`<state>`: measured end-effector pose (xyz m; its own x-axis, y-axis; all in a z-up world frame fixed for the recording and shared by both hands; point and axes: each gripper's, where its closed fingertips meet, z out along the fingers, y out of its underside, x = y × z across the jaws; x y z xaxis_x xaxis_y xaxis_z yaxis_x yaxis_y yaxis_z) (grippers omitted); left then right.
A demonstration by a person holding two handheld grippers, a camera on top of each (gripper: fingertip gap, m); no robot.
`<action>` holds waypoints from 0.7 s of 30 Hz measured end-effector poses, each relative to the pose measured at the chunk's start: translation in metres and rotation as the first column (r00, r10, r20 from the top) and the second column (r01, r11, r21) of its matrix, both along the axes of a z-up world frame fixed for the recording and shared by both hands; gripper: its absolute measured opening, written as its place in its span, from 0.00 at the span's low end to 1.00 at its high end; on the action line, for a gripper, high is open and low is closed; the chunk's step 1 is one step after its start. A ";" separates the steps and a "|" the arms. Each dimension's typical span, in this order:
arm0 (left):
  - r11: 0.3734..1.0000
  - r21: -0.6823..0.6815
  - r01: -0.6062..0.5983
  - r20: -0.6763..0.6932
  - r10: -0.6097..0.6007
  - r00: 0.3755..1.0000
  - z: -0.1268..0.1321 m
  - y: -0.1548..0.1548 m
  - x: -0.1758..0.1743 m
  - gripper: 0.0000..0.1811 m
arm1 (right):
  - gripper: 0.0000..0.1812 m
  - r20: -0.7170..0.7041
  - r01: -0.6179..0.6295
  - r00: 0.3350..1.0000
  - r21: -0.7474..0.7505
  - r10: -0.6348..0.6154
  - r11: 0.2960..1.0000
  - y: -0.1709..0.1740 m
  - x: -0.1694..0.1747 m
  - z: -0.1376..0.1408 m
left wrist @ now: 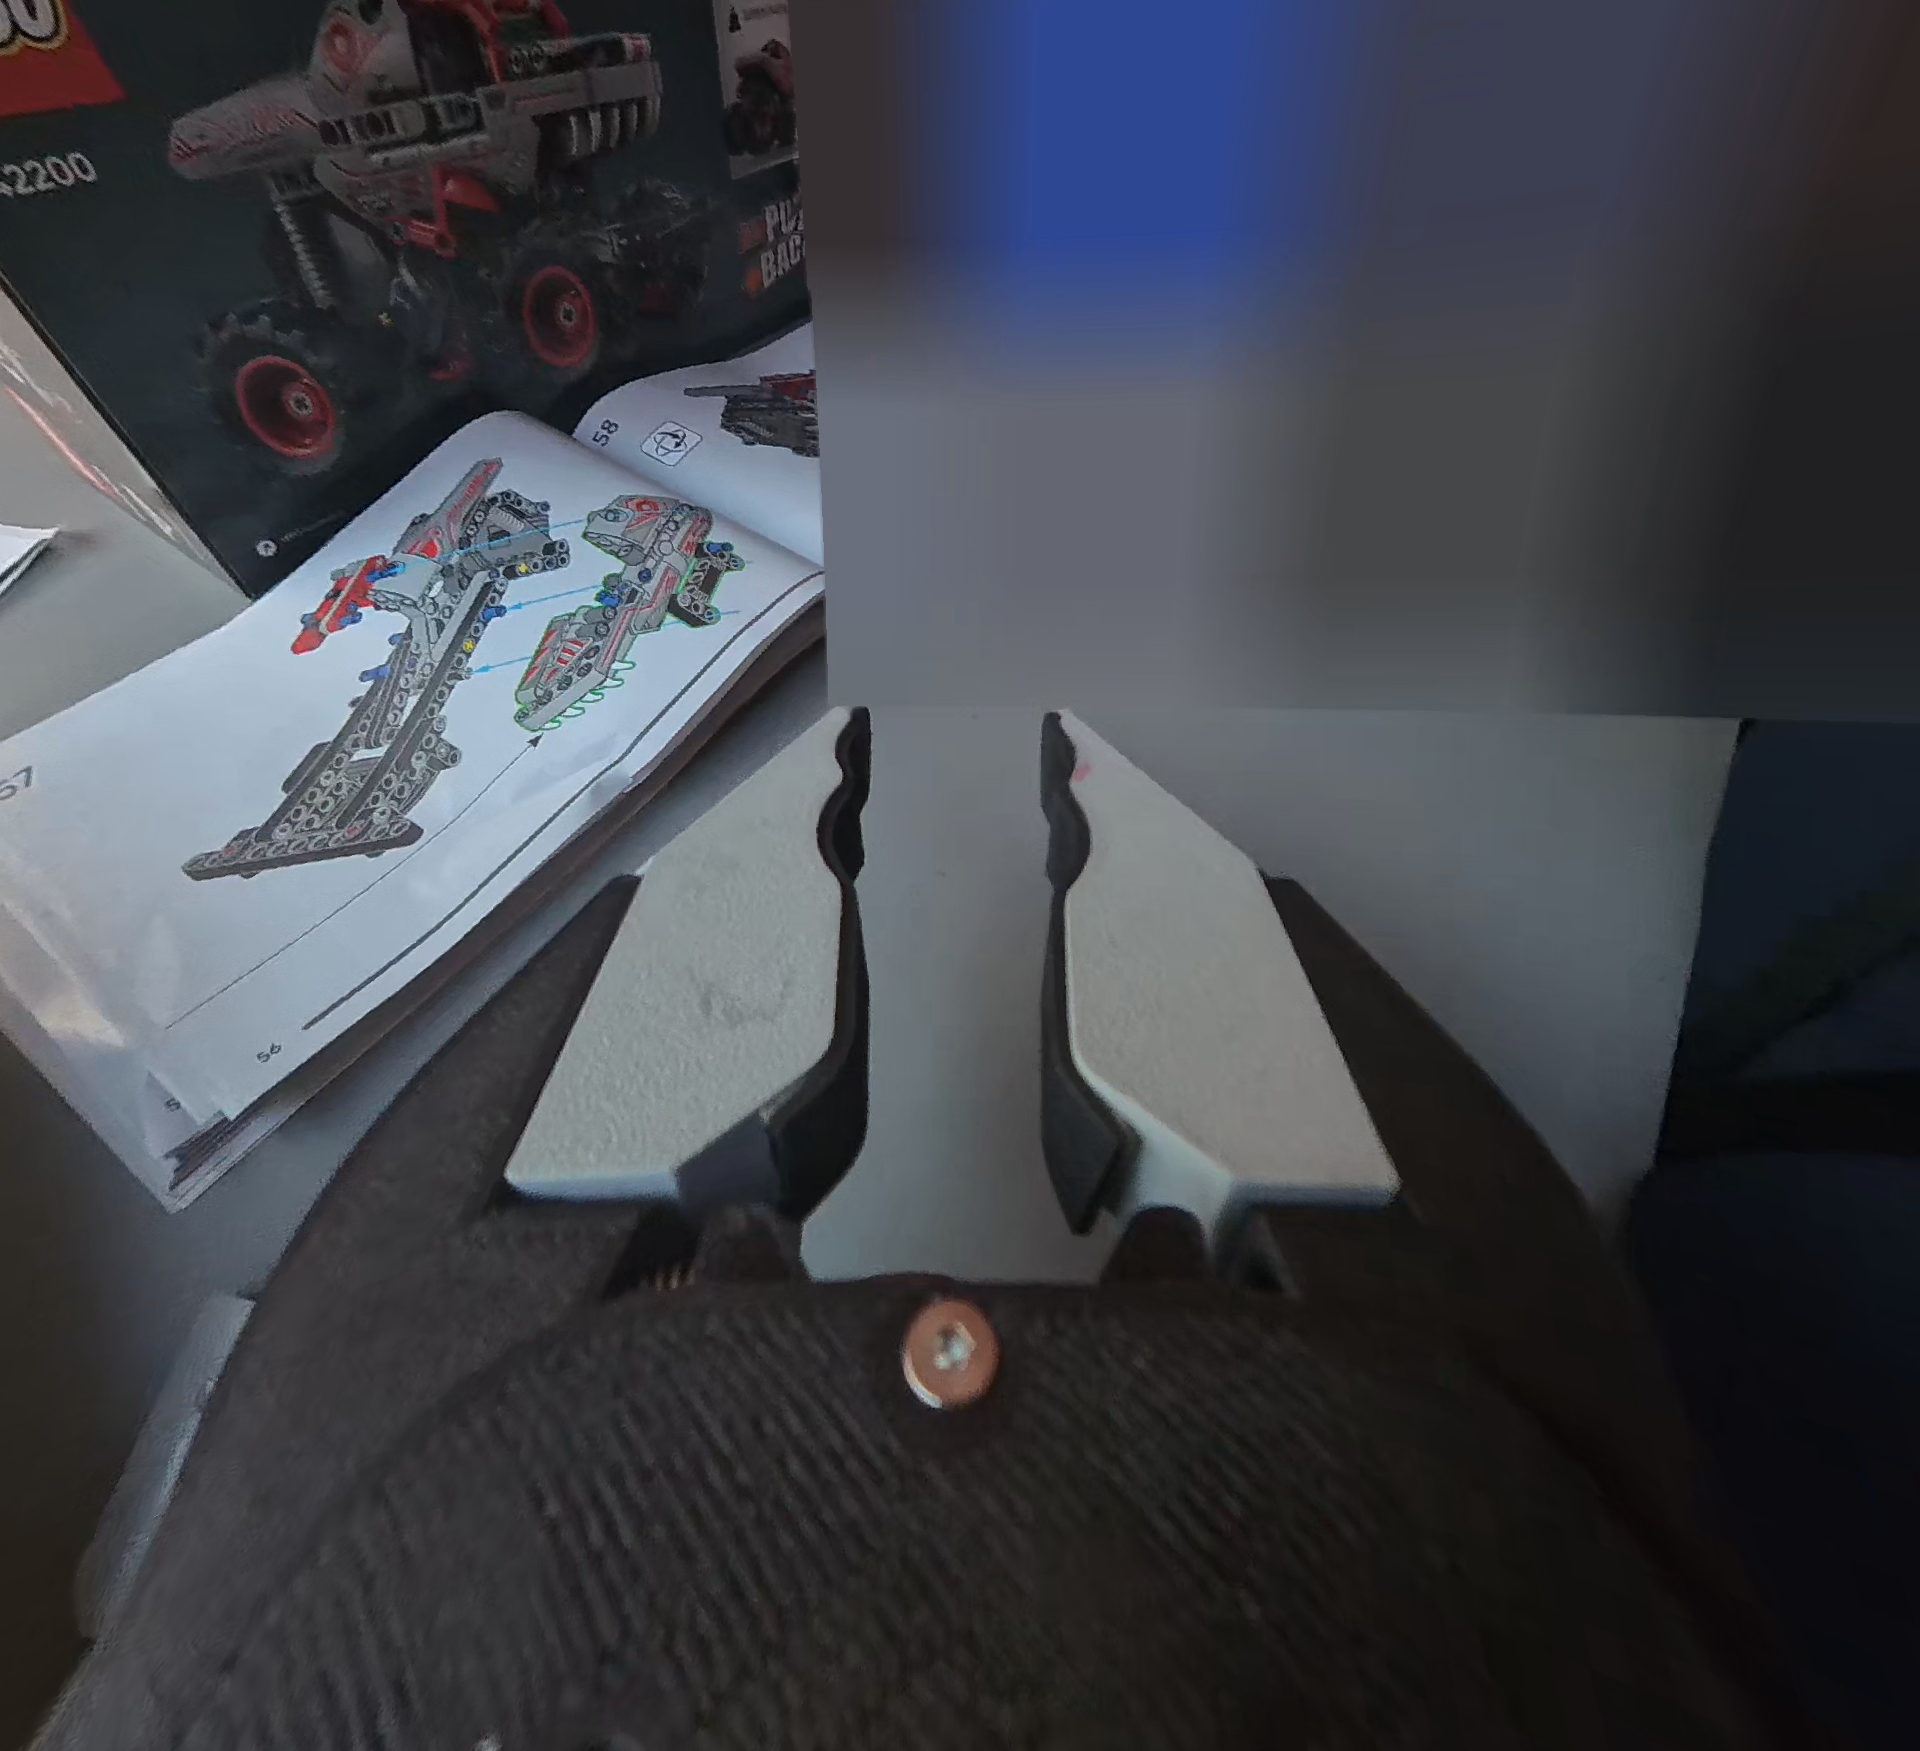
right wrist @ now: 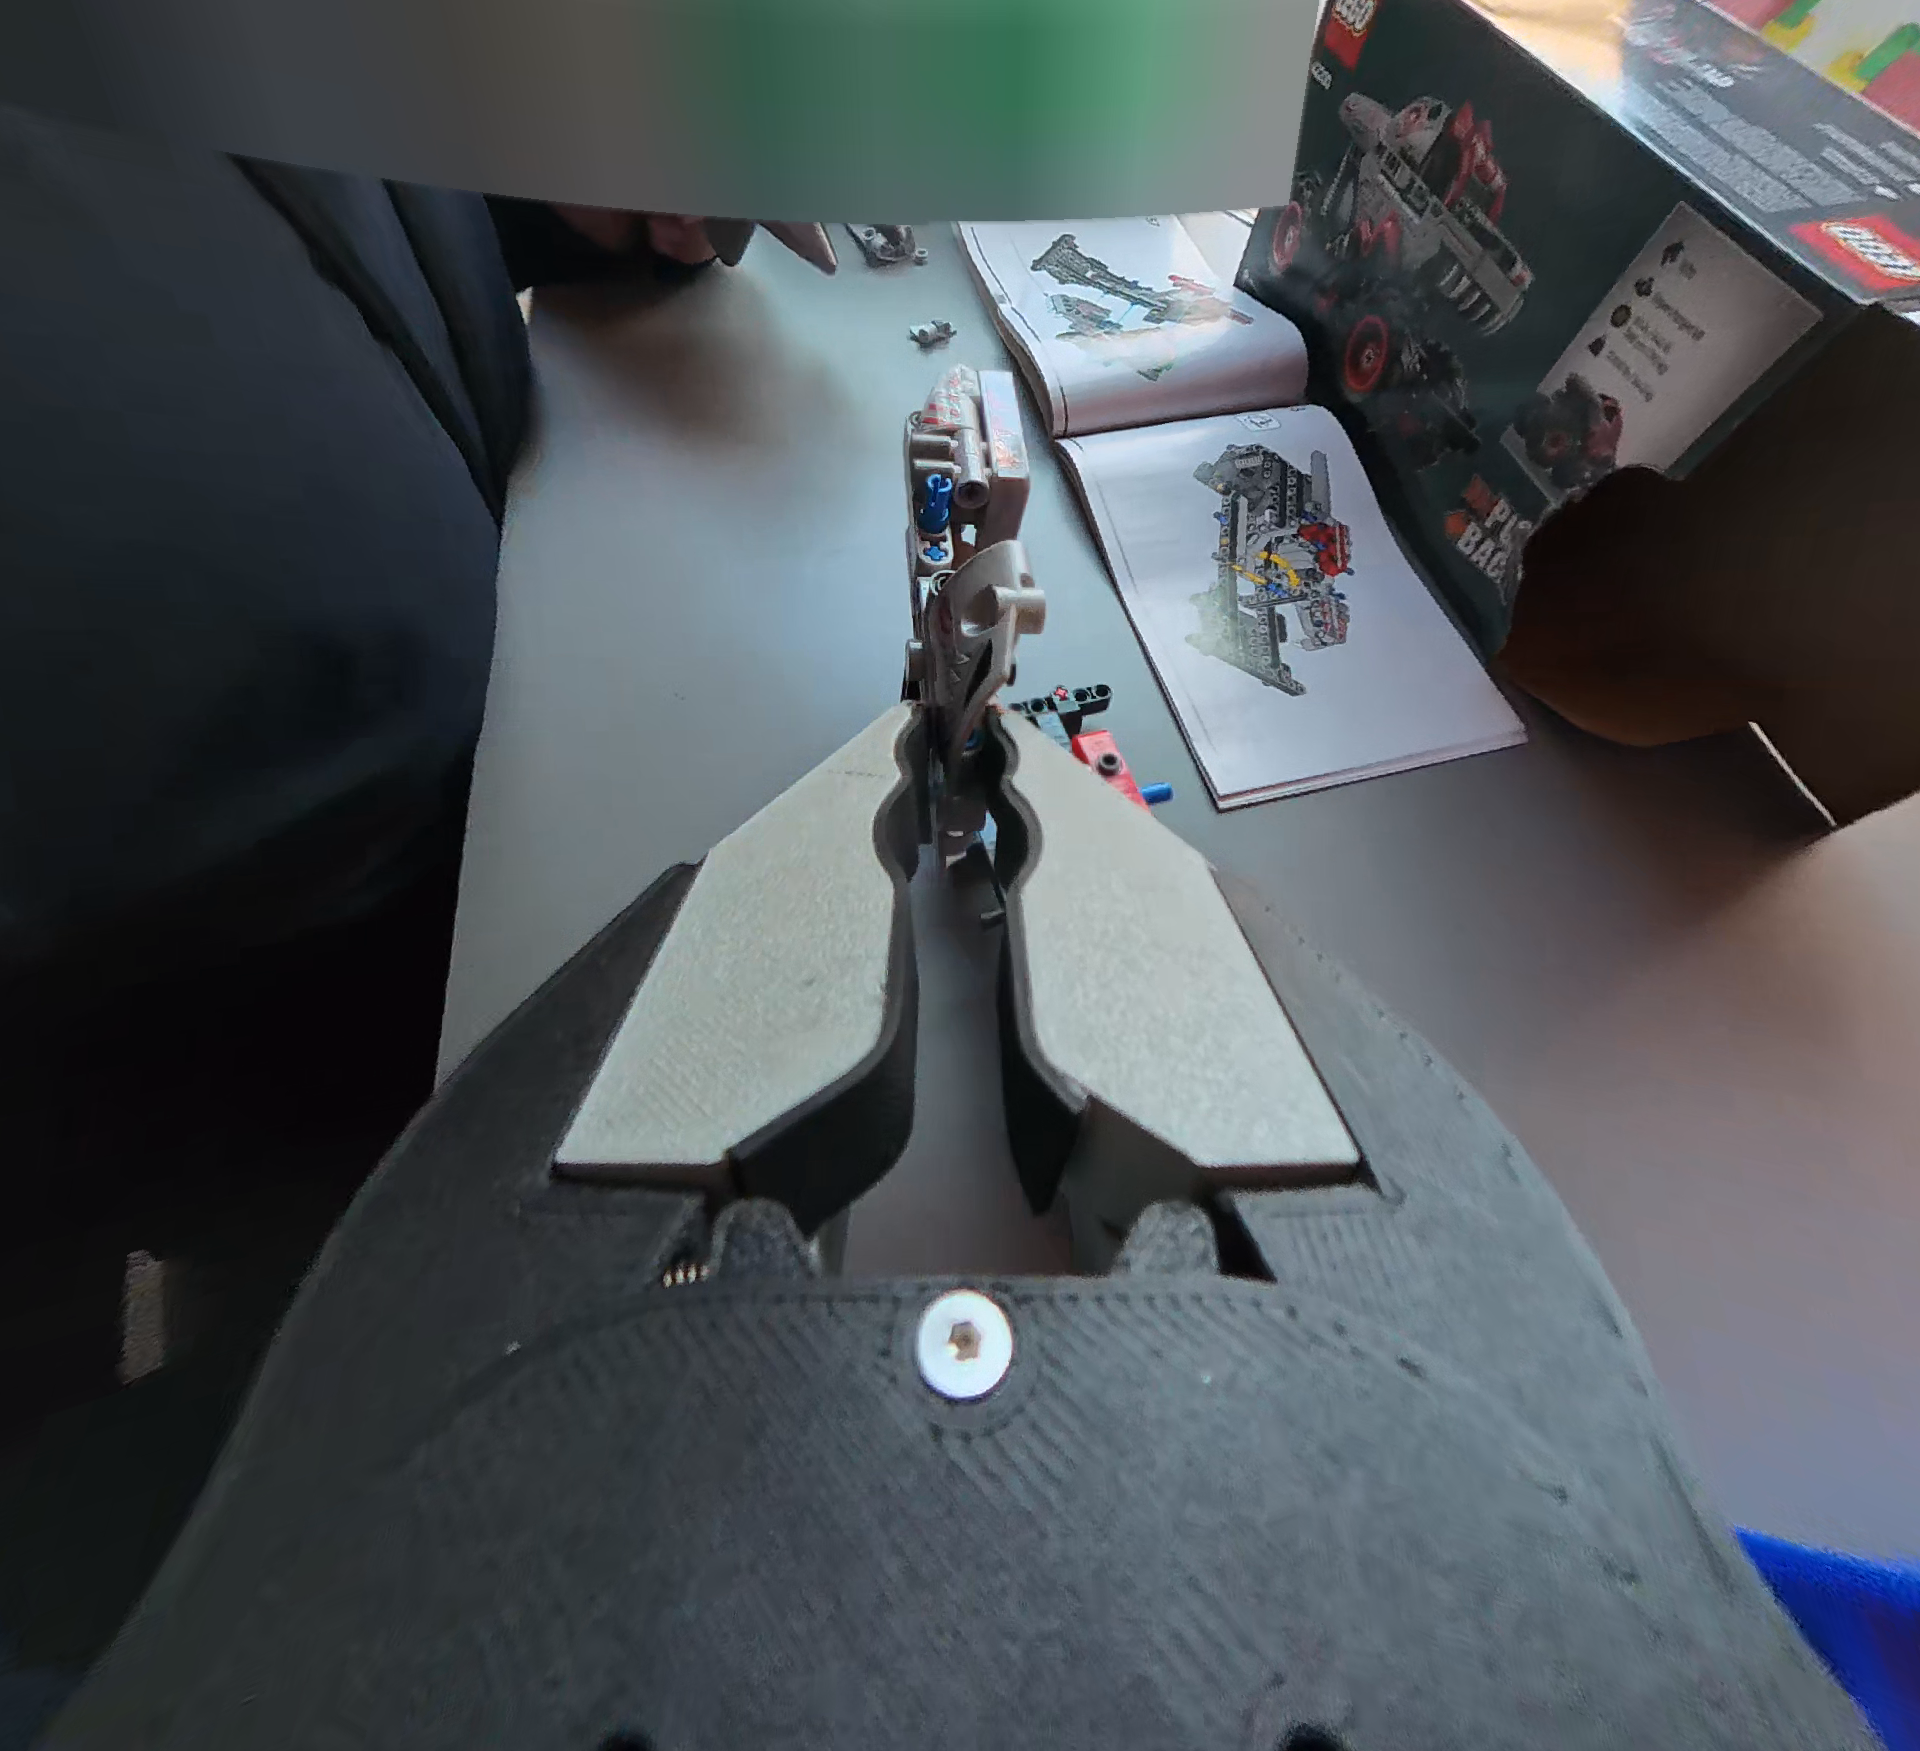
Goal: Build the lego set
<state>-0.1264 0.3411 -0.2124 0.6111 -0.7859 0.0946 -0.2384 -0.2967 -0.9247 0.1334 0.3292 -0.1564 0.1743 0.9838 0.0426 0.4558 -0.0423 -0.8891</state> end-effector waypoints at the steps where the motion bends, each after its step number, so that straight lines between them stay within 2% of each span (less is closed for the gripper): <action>1: 1.000 -0.008 0.003 0.001 -0.002 1.000 -0.001 0.000 0.000 0.17 | 0.04 -0.002 0.010 1.000 0.010 -0.010 1.000 -0.002 0.002 -0.001; 8: 0.998 0.017 -0.053 -0.005 0.053 0.999 0.001 0.002 -0.005 0.18 | 0.04 -0.047 0.058 0.997 0.056 -0.056 0.997 -0.015 0.019 -0.007; 14: 0.995 0.013 -0.103 -0.053 0.103 0.993 -0.005 0.005 -0.009 0.20 | 0.04 -0.047 0.077 0.996 0.059 -0.074 0.995 -0.021 0.035 -0.002; 21: 0.996 -0.009 -0.086 -0.022 0.085 0.996 -0.004 0.003 -0.010 0.20 | 0.04 0.006 0.088 0.996 0.079 -0.089 0.993 -0.027 0.026 -0.009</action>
<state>-0.1363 0.3438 -0.2161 0.6779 -0.7298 0.0886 -0.2314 -0.3262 -0.9166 0.1597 0.3026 -0.1650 0.2597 0.9580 0.1214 0.4614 -0.0127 -0.8871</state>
